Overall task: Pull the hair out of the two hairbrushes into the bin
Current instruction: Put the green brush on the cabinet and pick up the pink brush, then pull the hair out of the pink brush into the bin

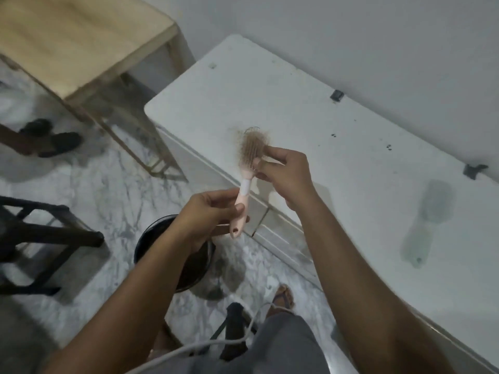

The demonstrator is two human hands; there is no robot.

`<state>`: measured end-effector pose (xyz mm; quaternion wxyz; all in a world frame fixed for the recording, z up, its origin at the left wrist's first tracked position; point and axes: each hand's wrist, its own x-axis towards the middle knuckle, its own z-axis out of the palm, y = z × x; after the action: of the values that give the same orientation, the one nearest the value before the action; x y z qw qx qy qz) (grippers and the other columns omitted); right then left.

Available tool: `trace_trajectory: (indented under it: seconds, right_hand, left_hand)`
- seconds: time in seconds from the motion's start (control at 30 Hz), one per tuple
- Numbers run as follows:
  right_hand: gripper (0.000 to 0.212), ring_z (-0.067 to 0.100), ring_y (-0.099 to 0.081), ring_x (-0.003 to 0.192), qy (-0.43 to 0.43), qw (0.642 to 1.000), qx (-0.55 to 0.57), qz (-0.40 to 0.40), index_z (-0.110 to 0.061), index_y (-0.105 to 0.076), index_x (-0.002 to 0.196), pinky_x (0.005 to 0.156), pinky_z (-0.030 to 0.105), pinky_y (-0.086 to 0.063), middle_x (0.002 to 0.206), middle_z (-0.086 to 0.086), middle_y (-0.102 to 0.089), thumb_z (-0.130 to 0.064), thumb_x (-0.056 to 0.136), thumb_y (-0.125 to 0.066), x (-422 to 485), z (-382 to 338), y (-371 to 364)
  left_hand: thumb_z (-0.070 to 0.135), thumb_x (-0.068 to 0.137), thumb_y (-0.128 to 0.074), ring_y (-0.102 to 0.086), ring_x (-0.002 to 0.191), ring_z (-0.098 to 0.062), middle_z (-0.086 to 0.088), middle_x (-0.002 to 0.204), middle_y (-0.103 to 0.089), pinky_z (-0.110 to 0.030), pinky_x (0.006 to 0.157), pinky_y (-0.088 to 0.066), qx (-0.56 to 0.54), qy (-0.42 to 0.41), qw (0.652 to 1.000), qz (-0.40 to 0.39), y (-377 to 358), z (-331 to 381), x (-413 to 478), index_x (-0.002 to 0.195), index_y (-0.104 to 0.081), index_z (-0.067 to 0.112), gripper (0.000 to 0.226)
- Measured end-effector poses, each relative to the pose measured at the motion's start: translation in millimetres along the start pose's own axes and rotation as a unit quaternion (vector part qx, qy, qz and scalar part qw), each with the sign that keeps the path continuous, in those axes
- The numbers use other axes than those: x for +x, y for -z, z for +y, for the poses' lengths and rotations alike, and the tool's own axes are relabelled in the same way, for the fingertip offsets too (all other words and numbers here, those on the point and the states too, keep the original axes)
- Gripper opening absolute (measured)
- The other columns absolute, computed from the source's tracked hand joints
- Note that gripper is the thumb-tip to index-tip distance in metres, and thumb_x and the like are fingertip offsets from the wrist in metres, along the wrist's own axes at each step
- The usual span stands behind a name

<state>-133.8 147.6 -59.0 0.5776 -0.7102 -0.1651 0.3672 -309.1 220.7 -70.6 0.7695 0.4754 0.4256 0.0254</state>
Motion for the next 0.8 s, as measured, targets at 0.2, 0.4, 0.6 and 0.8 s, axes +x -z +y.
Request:
trace_trajectory:
  seconds: [0.2, 0.4, 0.6, 0.8]
  right_hand:
    - [0.041, 0.008, -0.075, 0.081, -0.019, 0.998, -0.051, -0.044, 0.000, -0.065, 0.124, 0.083, 0.039, -0.062, 0.103, -0.009, -0.071, -0.003, 0.085, -0.074, -6, 44, -145]
    - [0.032, 0.018, -0.076, 0.088, -0.029, 0.987, -0.098, -0.125, -0.008, -0.073, 0.113, 0.085, 0.046, -0.061, 0.096, 0.003, -0.078, -0.011, 0.080, -0.076, 7, 137, -226]
    - [0.035, 0.009, -0.074, 0.094, -0.028, 0.969, -0.155, -0.189, -0.007, -0.071, 0.118, 0.089, 0.043, -0.060, 0.101, -0.003, -0.076, -0.011, 0.083, -0.074, 21, 250, -267]
    - [0.033, 0.011, -0.074, 0.095, -0.018, 0.959, -0.168, -0.228, -0.009, -0.071, 0.119, 0.092, 0.043, -0.059, 0.105, 0.004, -0.077, -0.004, 0.086, -0.070, 26, 353, -304]
  left_hand:
    - [0.000, 0.090, -0.070, -0.077, 0.080, -0.017, 0.000, 0.092, -0.081, -0.042, 0.077, -0.064, -0.018, 0.024, 0.996, 0.090, 123, -39, -25, 0.121, -0.072, 0.015, 0.035]
    - [-0.001, 0.090, -0.070, -0.075, 0.099, -0.027, -0.008, 0.111, -0.078, -0.044, 0.083, -0.062, -0.084, 0.049, 0.982, 0.161, 194, -129, -11, 0.121, -0.071, 0.017, 0.037]
    - [-0.002, 0.089, -0.070, -0.077, 0.095, -0.028, -0.008, 0.108, -0.079, -0.037, 0.069, -0.061, -0.153, 0.074, 0.964, 0.203, 234, -241, 34, 0.117, -0.072, 0.019, 0.035]
    - [-0.001, 0.091, -0.069, -0.077, 0.084, -0.027, -0.011, 0.105, -0.078, -0.040, 0.066, -0.063, -0.160, 0.075, 0.956, 0.235, 268, -335, 70, 0.124, -0.069, 0.011, 0.035]
